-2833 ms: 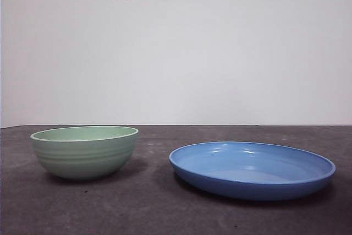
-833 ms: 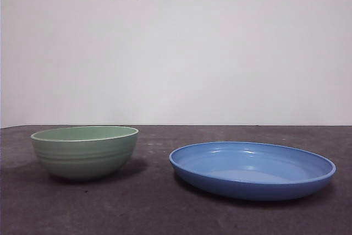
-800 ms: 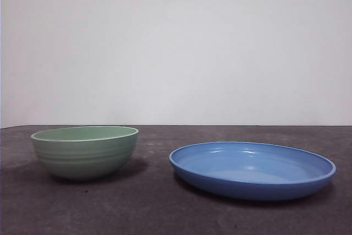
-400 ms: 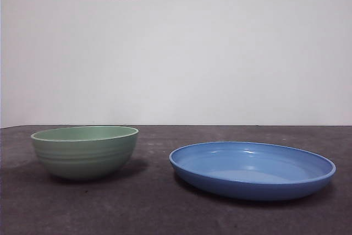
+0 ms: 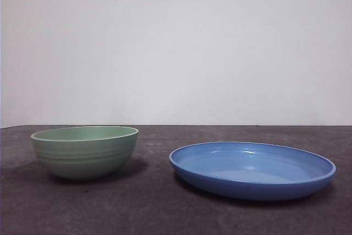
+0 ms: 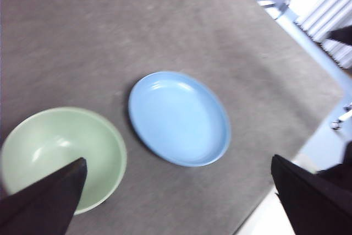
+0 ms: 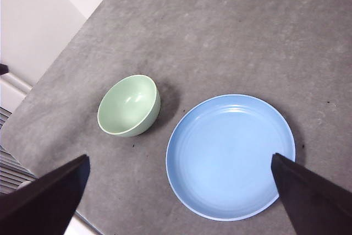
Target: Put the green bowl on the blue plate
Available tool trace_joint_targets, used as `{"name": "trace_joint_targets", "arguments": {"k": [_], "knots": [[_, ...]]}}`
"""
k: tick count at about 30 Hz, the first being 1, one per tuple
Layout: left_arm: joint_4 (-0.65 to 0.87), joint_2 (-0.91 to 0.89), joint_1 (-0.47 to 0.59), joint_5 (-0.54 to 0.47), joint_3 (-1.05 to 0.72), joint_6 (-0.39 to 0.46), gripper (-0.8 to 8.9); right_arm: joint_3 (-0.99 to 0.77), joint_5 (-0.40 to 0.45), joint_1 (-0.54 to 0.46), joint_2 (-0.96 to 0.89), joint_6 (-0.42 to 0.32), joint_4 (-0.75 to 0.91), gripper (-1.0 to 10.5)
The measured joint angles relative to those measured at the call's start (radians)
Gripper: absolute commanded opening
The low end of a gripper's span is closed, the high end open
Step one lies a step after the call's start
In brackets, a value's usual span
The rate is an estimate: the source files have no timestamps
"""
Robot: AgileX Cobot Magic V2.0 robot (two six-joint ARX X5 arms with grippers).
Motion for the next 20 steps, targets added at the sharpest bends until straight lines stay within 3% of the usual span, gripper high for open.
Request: {"name": "trace_joint_targets", "arguments": {"k": [5, 14, 20], "knots": [[-0.031, 0.103, 0.0, -0.081, 0.001, -0.008, 6.23, 0.0, 0.0, 0.0, 0.0, 0.003, 0.0, 5.8], [-0.003, 0.393, 0.0, -0.325, 0.001, -0.012, 6.21, 0.0, 0.0, 0.0, 0.0, 0.003, -0.001, 5.8], [0.076, 0.553, 0.001, -0.33, 0.001, -0.012, 6.21, 0.0, 0.0, 0.0, 0.0, 0.003, -0.007, 5.8]]}}
